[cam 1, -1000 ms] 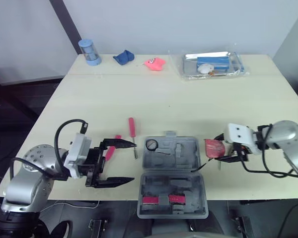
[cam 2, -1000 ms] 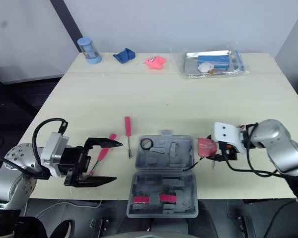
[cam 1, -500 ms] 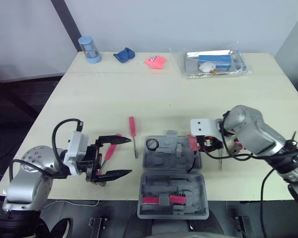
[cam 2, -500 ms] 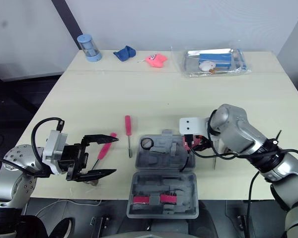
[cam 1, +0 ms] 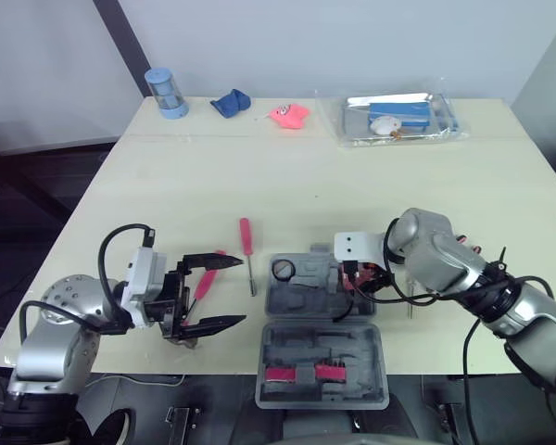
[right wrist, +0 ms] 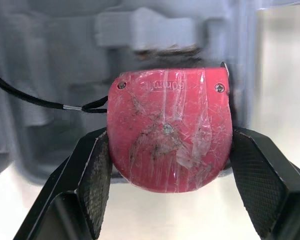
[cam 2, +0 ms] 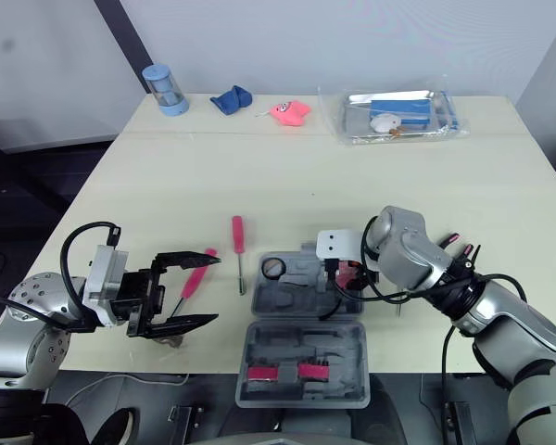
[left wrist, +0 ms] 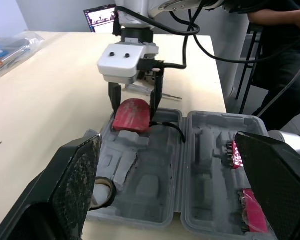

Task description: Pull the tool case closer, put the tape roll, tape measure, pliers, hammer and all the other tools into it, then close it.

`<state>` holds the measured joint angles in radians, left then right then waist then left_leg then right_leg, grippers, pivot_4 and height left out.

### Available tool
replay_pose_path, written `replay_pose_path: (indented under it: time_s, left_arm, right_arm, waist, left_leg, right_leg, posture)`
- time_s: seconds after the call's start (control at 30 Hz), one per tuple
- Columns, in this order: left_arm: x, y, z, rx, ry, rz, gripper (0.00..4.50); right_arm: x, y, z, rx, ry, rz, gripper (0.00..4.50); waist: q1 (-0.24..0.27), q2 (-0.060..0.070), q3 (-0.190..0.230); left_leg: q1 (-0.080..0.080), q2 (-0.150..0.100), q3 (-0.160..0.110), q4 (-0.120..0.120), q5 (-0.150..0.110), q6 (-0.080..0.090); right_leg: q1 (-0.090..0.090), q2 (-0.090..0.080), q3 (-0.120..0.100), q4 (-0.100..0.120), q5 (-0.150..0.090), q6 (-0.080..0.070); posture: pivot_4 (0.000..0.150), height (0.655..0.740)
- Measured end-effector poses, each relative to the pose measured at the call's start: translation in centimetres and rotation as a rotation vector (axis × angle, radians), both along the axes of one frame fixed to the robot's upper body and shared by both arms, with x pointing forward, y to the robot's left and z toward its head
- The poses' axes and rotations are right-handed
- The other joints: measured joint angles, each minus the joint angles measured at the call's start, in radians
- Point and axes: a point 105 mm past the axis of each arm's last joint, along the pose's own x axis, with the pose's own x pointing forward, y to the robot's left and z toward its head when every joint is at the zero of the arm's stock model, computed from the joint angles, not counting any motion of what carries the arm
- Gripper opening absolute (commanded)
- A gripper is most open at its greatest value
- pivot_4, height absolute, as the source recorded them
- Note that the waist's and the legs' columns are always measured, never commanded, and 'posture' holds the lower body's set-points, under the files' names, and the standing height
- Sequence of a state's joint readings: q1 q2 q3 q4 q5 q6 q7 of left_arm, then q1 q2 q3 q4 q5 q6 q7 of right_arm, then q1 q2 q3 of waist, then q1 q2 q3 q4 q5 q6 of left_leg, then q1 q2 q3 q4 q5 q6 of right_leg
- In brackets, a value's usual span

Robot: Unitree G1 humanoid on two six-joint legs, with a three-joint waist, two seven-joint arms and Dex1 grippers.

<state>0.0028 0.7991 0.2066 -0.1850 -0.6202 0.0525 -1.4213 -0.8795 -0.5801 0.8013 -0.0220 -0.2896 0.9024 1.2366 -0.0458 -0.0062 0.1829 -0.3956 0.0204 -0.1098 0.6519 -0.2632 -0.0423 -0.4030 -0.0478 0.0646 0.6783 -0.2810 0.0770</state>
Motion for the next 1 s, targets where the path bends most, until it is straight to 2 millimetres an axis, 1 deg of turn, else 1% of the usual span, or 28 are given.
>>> replay_pose_path:
  time_s: [0.17, 0.2, 0.23, 0.27, 0.37, 0.5, 0.77, 0.83, 0.9, 0.93, 1.0]
  left_arm:
    - [0.0, -0.1, 0.0, -0.003, 0.001, -0.002, 4.5]
    - [0.0, -0.1, 0.0, -0.003, 0.0, -0.002, 4.5]
    - [0.0, -0.1, 0.0, -0.003, -0.001, -0.003, 4.5]
    - [0.0, -0.1, 0.0, -0.003, -0.001, -0.003, 4.5]
    - [0.0, -0.1, -0.1, -0.003, -0.005, -0.004, 4.5]
    - [-0.1, -0.2, -0.2, -0.006, 0.001, -0.009, 4.5]
    - [-0.1, -0.4, -0.3, -0.007, 0.005, -0.014, 4.5]
    - [-0.1, -0.4, -0.3, -0.008, 0.005, -0.016, 4.5]
    - [-0.1, -0.4, -0.3, -0.008, 0.004, -0.017, 4.5]
    - [-0.1, -0.4, -0.3, -0.008, 0.005, -0.017, 4.5]
    - [-0.2, -0.4, -0.3, -0.008, 0.006, -0.018, 4.5]
  right_arm:
    - [0.1, 0.6, 0.0, 0.01, -0.022, 0.015, 2.92]
    - [0.1, 0.6, -0.1, 0.01, -0.024, 0.016, 3.96]
    - [0.0, 0.5, -0.2, 0.01, -0.019, 0.018, 4.31]
    - [-0.1, 0.5, -0.3, 0.007, -0.014, 0.018, 4.42]
    - [-0.2, 0.2, -0.6, 0.001, -0.01, 0.011, 4.42]
    - [-0.3, -0.2, -0.1, -0.004, -0.033, 0.016, 4.42]
    - [-0.8, 0.2, 2.4, 0.072, -0.089, 0.024, 4.42]
    - [-0.7, 0.3, 3.5, 0.169, -0.107, 0.014, 4.42]
    - [-0.9, 0.7, 3.9, 0.28, -0.1, 0.018, 4.42]
    - [-1.2, 1.1, 4.0, 0.371, -0.091, 0.028, 4.42]
    - [-2.1, 1.1, 3.3, 0.506, -0.046, 0.031, 4.42]
  waist:
    - [-0.009, 0.0, 0.0]
    - [-0.012, 0.0, 0.0]
    - [-0.014, 0.0, 0.0]
    - [-0.015, 0.0, 0.0]
    - [-0.017, 0.0, 0.0]
    - [-0.018, 0.0, 0.0]
    - [-0.022, 0.0, 0.0]
    - [-0.021, 0.0, 0.0]
    - [-0.02, -0.002, -0.001]
    - [-0.02, -0.002, -0.001]
    - [-0.018, -0.002, -0.001]
  left_leg:
    - [0.0, 0.0, 0.0, 0.0, 0.0, 0.0]
    - [0.0, 0.0, 0.0, 0.0, 0.0, 0.0]
    - [0.0, 0.0, 0.0, 0.0, 0.0, 0.0]
    - [0.0, 0.0, 0.0, 0.0, 0.0, 0.0]
    - [0.0, 0.0, 0.0, 0.0, 0.0, 0.0]
    - [0.0, 0.0, -0.001, 0.0, 0.0, 0.0]
    - [0.0, 0.0, -0.001, 0.0, 0.0, 0.0]
    - [0.0, 0.0, -0.001, 0.0, 0.0, 0.0]
    - [0.0, 0.0, -0.001, 0.0, 0.0, 0.0]
    - [0.0, 0.0, -0.001, 0.0, 0.0, 0.0]
    - [-0.001, 0.0, -0.001, 0.0, 0.0, 0.0]
  right_leg:
    - [0.0, 0.0, 0.0, 0.001, 0.0, 0.0]
    - [0.0, 0.0, 0.0, 0.001, 0.0, 0.0]
    - [0.0, 0.0, 0.0, 0.001, 0.0, 0.0]
    - [0.0, 0.0, 0.0, 0.001, 0.0, 0.0]
    - [0.0, 0.0, 0.0, 0.001, 0.0, 0.0]
    - [0.0, 0.0, 0.0, 0.0, 0.0, 0.0]
    - [0.0, 0.0, 0.0, 0.0, 0.0, 0.0]
    - [0.0, 0.0, 0.0, 0.0, 0.0, 0.0]
    - [0.0, 0.0, -0.001, 0.0, 0.0, 0.0]
    - [0.0, 0.0, -0.001, 0.0, 0.0, 0.0]
    - [0.0, 0.0, 0.0, 0.0, 0.0, 0.0]
  posture:
    - [0.15, 0.74]
    - [0.15, 0.74]
    - [0.15, 0.74]
    - [0.15, 0.74]
    - [0.15, 0.74]
    - [0.15, 0.74]
    - [0.15, 0.74]
    - [0.15, 0.74]
    - [0.15, 0.74]
    - [0.15, 0.74]
    - [0.15, 0.74]
